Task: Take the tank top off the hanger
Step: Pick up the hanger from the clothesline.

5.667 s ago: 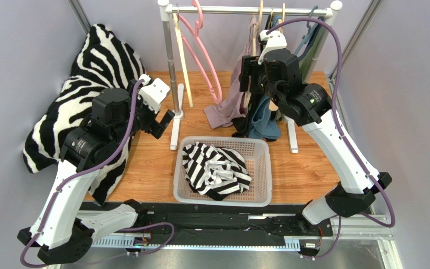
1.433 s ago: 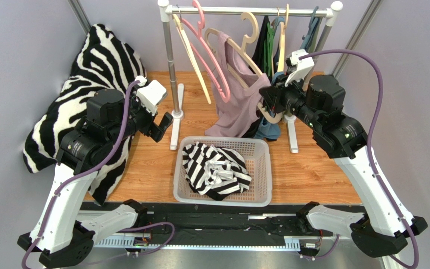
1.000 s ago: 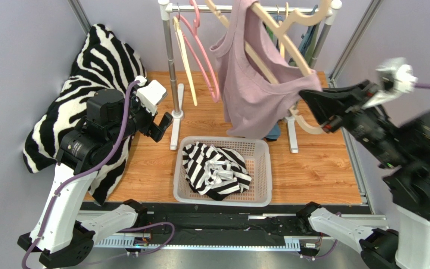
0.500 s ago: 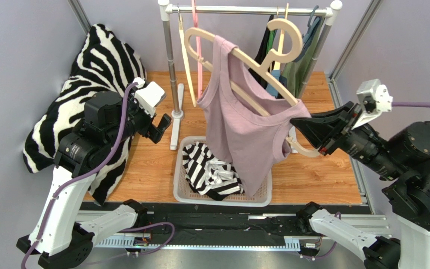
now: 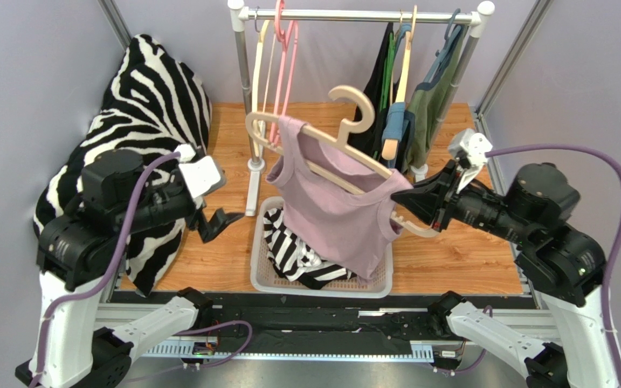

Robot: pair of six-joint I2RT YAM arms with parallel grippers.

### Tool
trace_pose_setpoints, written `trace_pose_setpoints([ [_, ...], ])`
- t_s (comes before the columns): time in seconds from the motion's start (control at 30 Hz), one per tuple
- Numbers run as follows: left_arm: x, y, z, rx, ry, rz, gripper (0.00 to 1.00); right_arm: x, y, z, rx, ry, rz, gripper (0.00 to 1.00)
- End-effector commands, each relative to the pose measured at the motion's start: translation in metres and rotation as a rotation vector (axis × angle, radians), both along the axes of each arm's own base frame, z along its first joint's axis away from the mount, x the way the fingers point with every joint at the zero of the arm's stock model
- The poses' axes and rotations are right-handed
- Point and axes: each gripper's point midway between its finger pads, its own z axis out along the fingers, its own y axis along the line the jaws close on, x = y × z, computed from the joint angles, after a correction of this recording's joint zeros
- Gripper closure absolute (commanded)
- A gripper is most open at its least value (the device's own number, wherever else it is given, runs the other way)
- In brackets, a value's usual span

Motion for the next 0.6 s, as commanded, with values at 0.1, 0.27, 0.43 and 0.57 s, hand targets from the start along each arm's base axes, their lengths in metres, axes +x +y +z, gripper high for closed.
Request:
trace_pose_setpoints([
  [0.1,-0.056,0.008,0.002,0.050,-0.074,-0.204,0.01,-0.012,0.023,-0.021,-0.050,-0.098,0.214,1.00],
  [0.27,-0.057,-0.003,0.007,0.039,-0.087,-0.277,0.01,-0.017,0.039,-0.028,-0.049,-0.186,0.333,1.00],
  [0.43,-0.054,-0.022,0.008,0.030,-0.078,-0.401,0.01,-0.028,0.045,-0.029,-0.036,-0.288,0.423,1.00],
  [0.57,-0.051,-0.032,0.014,0.022,-0.087,-0.464,0.01,-0.037,0.047,-0.030,-0.043,-0.299,0.475,1.00],
])
